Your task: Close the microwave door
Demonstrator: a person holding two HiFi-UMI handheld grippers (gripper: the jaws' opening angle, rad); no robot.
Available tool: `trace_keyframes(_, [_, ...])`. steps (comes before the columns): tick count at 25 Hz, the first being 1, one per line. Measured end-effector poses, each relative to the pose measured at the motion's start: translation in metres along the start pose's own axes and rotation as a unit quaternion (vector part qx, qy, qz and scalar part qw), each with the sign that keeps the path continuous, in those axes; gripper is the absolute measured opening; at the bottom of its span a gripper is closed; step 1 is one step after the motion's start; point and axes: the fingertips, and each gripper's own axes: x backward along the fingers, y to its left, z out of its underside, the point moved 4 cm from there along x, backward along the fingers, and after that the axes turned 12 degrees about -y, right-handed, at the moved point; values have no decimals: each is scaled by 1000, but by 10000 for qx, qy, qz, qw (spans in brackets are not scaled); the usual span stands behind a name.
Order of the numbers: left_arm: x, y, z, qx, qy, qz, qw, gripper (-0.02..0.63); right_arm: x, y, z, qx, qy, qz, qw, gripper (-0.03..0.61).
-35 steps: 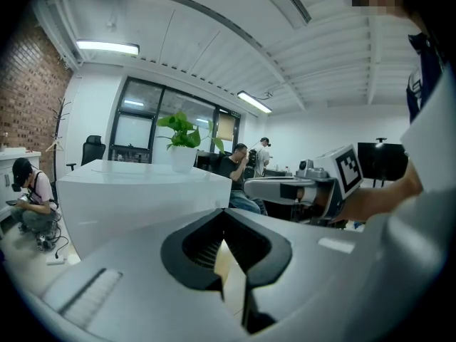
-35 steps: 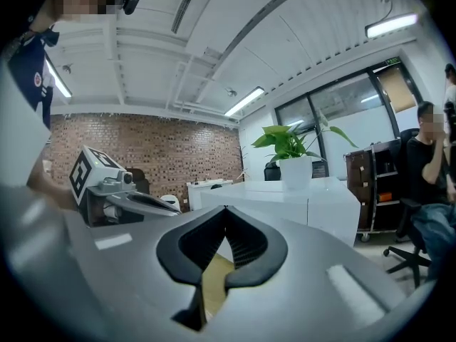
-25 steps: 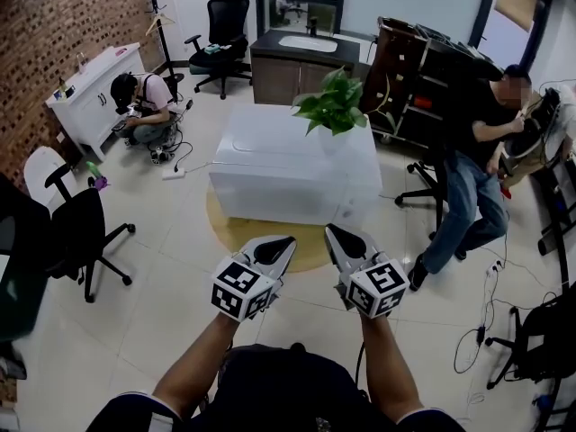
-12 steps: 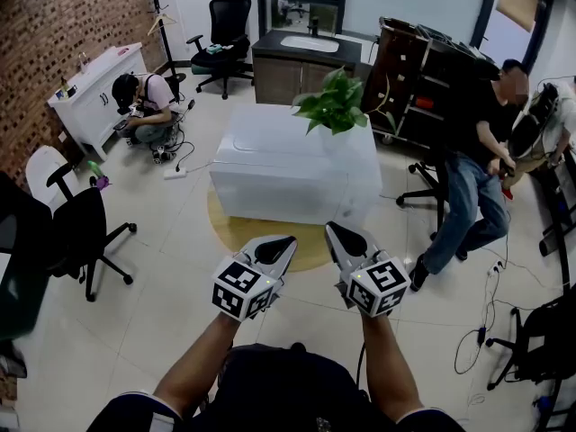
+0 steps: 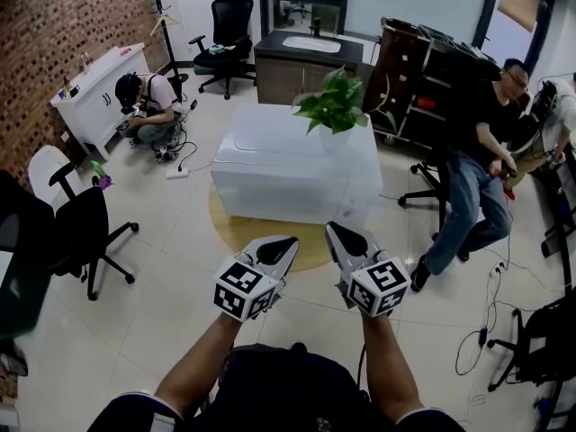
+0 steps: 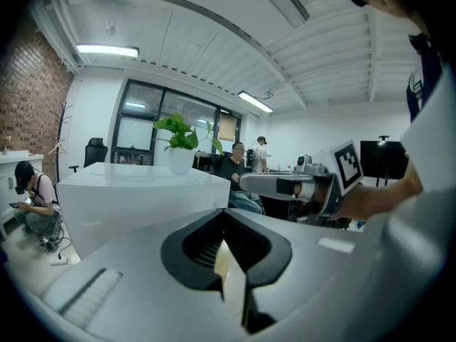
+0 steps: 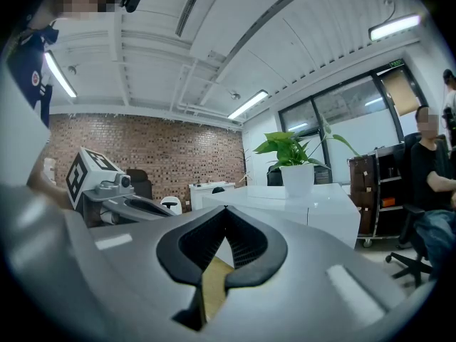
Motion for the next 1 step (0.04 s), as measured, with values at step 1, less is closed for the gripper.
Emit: trace_keyframes(1, [0,-1,-1,-2,-1,-2,10000,9,0,0,-1,4,1,-1,10000,2])
